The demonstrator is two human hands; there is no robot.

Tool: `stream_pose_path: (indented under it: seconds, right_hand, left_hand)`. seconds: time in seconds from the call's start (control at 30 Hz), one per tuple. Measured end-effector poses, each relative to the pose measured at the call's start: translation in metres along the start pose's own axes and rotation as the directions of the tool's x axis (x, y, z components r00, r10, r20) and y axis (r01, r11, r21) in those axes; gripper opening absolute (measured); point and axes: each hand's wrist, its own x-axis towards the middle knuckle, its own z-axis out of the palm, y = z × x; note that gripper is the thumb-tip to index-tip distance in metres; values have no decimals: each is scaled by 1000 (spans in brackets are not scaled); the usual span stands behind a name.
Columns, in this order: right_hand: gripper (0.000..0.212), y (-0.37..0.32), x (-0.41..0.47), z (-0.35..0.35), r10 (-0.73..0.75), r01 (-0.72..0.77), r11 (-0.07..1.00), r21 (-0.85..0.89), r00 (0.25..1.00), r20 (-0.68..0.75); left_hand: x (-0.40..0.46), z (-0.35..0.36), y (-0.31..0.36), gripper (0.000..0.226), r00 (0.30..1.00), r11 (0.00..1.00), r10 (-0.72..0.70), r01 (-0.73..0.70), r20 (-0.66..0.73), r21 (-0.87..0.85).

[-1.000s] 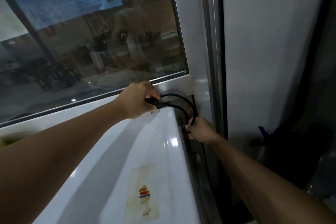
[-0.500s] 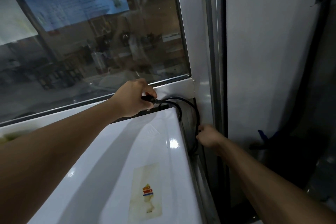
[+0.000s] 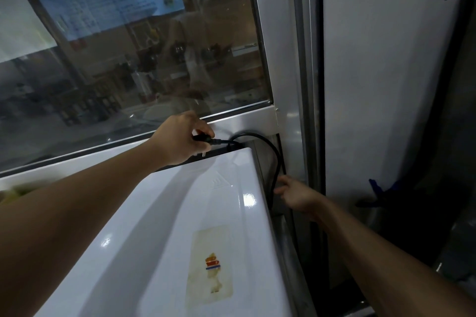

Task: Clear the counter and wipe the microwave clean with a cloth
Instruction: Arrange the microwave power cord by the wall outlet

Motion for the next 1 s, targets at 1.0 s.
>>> stream_pose_path:
  seconds: [1.0]
  right_hand:
    - [78,-21,-39,-25,21,-21,1000,0,999,-49]
  left_hand:
    - [-27,34,-6,31,984,1000,-19,19,-177,0]
